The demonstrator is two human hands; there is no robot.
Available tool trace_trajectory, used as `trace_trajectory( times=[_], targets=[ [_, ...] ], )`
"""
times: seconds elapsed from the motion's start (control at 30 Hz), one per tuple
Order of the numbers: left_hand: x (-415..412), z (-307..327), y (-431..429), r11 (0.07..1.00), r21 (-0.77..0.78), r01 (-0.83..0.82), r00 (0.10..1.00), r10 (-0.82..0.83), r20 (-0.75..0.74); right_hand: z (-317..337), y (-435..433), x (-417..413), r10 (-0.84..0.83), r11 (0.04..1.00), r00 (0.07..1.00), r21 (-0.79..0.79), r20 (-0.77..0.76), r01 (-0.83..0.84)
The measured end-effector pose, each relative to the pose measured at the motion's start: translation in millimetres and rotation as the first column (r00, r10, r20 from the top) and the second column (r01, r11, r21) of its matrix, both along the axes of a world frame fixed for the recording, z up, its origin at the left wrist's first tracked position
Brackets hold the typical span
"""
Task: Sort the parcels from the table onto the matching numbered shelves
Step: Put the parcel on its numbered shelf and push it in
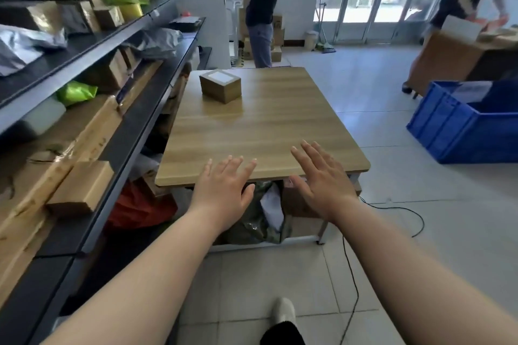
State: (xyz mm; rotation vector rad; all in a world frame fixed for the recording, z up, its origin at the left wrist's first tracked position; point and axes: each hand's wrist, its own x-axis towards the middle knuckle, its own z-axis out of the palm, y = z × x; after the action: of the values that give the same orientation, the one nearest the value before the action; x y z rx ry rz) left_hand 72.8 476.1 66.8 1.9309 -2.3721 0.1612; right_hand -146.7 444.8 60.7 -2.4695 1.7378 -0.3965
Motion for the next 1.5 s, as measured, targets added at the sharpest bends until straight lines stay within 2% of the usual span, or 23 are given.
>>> trace_trajectory(
  times=[0.33,0.53,0.8,1.13,1.33,1.5],
  targets=[
    [-12,-12,-175,0.991,0.064,-0.115,0.992,0.118,-0.053,3,-195,-9,0.080,0.994,0.995,0.073,-0.057,-0.076],
    [-10,-39,-228,0.972,0.167,-0.168,0.978,0.185,-0.092,-16,-260,7,0.140,0.982,0.989,0.137,-0.055,-0.132],
    [36,-53,-318,0.955,0.207,-0.215,0.964,0.241,-0.110,-39,-345,52,0.177,0.963,0.984,0.212,-0.021,-0.168],
    [119,-63,-493,0.962,0.233,-0.143,0.983,0.165,-0.078,-50,-481,121,0.056,0.970,0.997,0.241,-0.056,-0.041],
    [153,-76,-584,0.959,0.252,-0.133,0.990,0.142,-0.020,-63,-530,142,-0.018,0.965,0.999,0.260,-0.050,0.030],
    [165,-90,-653,0.955,0.252,-0.155,0.988,0.154,0.023,-83,-559,152,0.034,0.945,0.986,0.326,-0.160,0.020]
  ],
)
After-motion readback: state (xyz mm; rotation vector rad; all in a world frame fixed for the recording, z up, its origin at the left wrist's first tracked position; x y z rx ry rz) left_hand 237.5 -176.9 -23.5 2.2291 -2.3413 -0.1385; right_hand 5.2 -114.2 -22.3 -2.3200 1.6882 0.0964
